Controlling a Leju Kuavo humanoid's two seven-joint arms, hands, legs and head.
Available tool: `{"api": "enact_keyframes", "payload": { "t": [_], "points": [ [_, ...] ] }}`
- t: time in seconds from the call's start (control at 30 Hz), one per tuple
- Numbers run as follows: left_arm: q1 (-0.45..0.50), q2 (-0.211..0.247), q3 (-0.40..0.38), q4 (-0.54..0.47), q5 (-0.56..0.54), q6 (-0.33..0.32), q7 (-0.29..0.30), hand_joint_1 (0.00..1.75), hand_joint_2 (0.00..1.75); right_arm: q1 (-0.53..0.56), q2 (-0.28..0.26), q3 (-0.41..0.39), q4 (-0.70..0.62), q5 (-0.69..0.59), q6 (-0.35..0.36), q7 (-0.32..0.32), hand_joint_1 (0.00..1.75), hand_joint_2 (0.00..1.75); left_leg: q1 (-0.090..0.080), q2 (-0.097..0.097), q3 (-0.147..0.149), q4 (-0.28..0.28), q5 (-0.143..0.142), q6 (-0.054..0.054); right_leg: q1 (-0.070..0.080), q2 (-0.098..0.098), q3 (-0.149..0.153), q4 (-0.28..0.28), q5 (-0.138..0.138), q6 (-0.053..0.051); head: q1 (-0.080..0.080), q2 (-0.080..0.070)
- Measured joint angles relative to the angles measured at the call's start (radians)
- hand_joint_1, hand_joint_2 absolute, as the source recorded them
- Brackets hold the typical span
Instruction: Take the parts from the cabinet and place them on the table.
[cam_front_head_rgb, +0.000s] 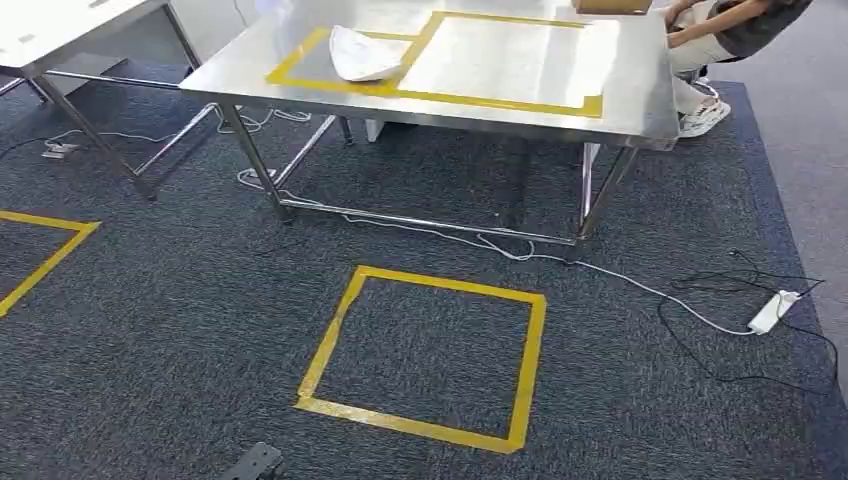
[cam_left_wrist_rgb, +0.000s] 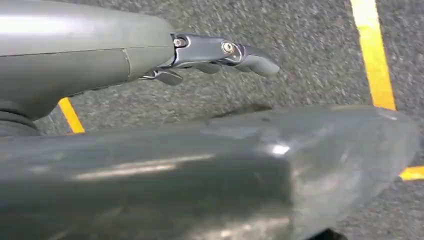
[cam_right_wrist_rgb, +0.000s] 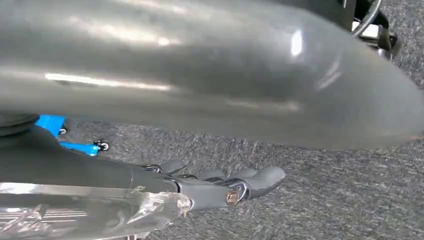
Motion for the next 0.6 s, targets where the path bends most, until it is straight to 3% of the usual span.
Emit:
{"api": "enact_keyframes", "payload": {
  "t": [0.03, 0.07, 0.1, 0.13, 0.17, 0.2, 0.23, 0.27, 0.3, 0.33, 0.37, 0.4, 0.43, 0.47, 0.6],
  "points": [
    [-0.001, 0.001, 0.003, 0.0, 0.0, -0.003, 0.003, 0.0, 0.0, -0.001, -0.003, 0.0, 0.001, 0.005, 0.008, -0.006, 0.0, 0.0, 0.011, 0.004, 0.002, -0.013, 0.011, 0.004, 0.001, 0.001, -0.009, 0.007, -0.005, 0.003, 0.0, 0.0],
    [-0.003, 0.003, 0.005, -0.001, -0.001, -0.007, 0.003, 0.0, 0.0, -0.002, -0.003, 0.0, 0.004, 0.006, 0.016, -0.009, 0.0, 0.0, 0.011, 0.008, 0.0, -0.014, 0.013, 0.007, 0.002, 0.0, -0.02, 0.036, -0.032, 0.008, 0.006, 0.0],
    [-0.004, 0.005, 0.005, -0.001, -0.003, -0.011, 0.002, 0.0, 0.0, -0.003, -0.003, 0.0, 0.01, 0.006, 0.019, -0.011, 0.0, 0.0, 0.012, 0.011, -0.003, -0.014, 0.014, 0.009, 0.0, 0.001, -0.046, 0.093, -0.071, 0.014, 0.012, 0.0],
    [-0.003, 0.006, 0.005, -0.001, -0.009, -0.016, -0.002, 0.0, 0.0, -0.005, -0.003, 0.0, 0.015, 0.006, 0.021, -0.012, 0.0, 0.0, 0.012, 0.016, -0.006, -0.014, 0.015, 0.01, -0.004, 0.001, -0.087, 0.19, -0.121, 0.019, 0.012, 0.0],
    [-0.002, 0.008, 0.005, -0.001, -0.011, -0.017, -0.008, 0.0, 0.0, -0.006, -0.003, 0.0, 0.019, 0.006, 0.022, -0.012, 0.0, 0.0, 0.012, 0.023, -0.009, -0.014, 0.015, 0.009, -0.006, 0.001, -0.121, 0.269, -0.154, 0.023, 0.012, 0.0],
    [-0.001, 0.01, 0.005, -0.001, -0.014, -0.017, -0.016, 0.0, 0.0, -0.007, -0.004, -0.002, 0.025, 0.006, 0.021, -0.012, 0.0, 0.0, 0.012, 0.029, -0.01, -0.014, 0.016, 0.008, -0.009, 0.0, -0.143, 0.322, -0.17, 0.027, 0.013, 0.0],
    [-0.001, 0.011, 0.005, -0.001, -0.019, -0.016, -0.021, 0.0, 0.0, -0.007, -0.004, -0.003, 0.029, 0.007, 0.018, -0.011, 0.0, 0.0, 0.013, 0.036, -0.011, -0.014, 0.017, 0.006, -0.011, 0.0, -0.14, 0.321, -0.159, 0.029, 0.011, 0.0],
    [-0.001, 0.013, 0.005, -0.001, -0.019, -0.015, -0.025, 0.0, 0.0, -0.008, -0.005, -0.006, 0.032, 0.007, 0.016, -0.011, 0.0, 0.0, 0.015, 0.043, -0.011, -0.013, 0.017, 0.004, -0.013, -0.002, -0.114, 0.276, -0.129, 0.032, 0.012, 0.0],
    [-0.001, 0.014, 0.005, -0.001, -0.019, -0.014, -0.029, 0.0, 0.0, -0.008, -0.005, -0.008, 0.035, 0.007, 0.015, -0.011, 0.0, 0.0, 0.018, 0.051, -0.01, -0.012, 0.017, -0.001, -0.016, -0.009, -0.066, 0.187, -0.084, 0.034, 0.011, 0.0],
    [-0.002, 0.015, 0.005, -0.001, -0.02, -0.014, -0.031, 0.0, 0.0, -0.01, -0.005, -0.008, 0.036, 0.007, 0.015, -0.011, 0.0, 0.0, 0.021, 0.059, -0.009, -0.007, 0.014, -0.008, -0.019, -0.034, -0.005, 0.077, -0.039, 0.039, 0.013, 0.0],
    [-0.001, 0.02, 0.005, -0.001, -0.021, -0.013, -0.032, 0.0, 0.0, -0.015, -0.004, -0.009, 0.041, 0.008, 0.013, -0.011, 0.0, 0.0, 0.016, 0.067, -0.009, 0.0, 0.011, -0.019, -0.016, -0.081, 0.025, 0.013, -0.043, 0.044, 0.014, 0.0],
    [-0.001, 0.027, 0.005, -0.001, -0.024, -0.012, -0.033, 0.0, 0.0, -0.019, -0.003, -0.01, 0.047, 0.008, 0.013, -0.01, 0.0, 0.0, 0.013, 0.071, -0.011, 0.005, 0.007, -0.025, -0.016, -0.065, 0.022, 0.014, -0.037, 0.022, 0.016, 0.0],
    [-0.001, 0.027, 0.005, -0.001, -0.028, -0.009, -0.034, 0.0, 0.0, -0.022, -0.003, -0.012, 0.048, 0.011, 0.01, -0.01, 0.0, 0.0, 0.012, 0.076, -0.01, 0.005, 0.009, -0.031, -0.014, -0.05, 0.016, 0.018, -0.038, 0.006, 0.009, 0.0],
    [-0.002, 0.027, 0.005, -0.001, -0.03, -0.007, -0.035, 0.0, 0.0, -0.022, -0.003, -0.016, 0.05, 0.015, 0.008, -0.012, 0.0, 0.0, 0.014, 0.084, -0.009, 0.004, 0.011, -0.034, -0.011, -0.044, 0.008, 0.023, -0.039, -0.001, 0.01, 0.0],
    [-0.002, 0.027, 0.005, -0.001, -0.031, -0.007, -0.035, 0.0, 0.0, -0.022, -0.003, -0.018, 0.05, 0.017, 0.008, -0.014, 0.0, 0.0, 0.015, 0.088, -0.008, 0.003, 0.012, -0.037, -0.009, -0.04, 0.006, 0.025, -0.039, -0.005, 0.01, 0.0]
  ]
}}
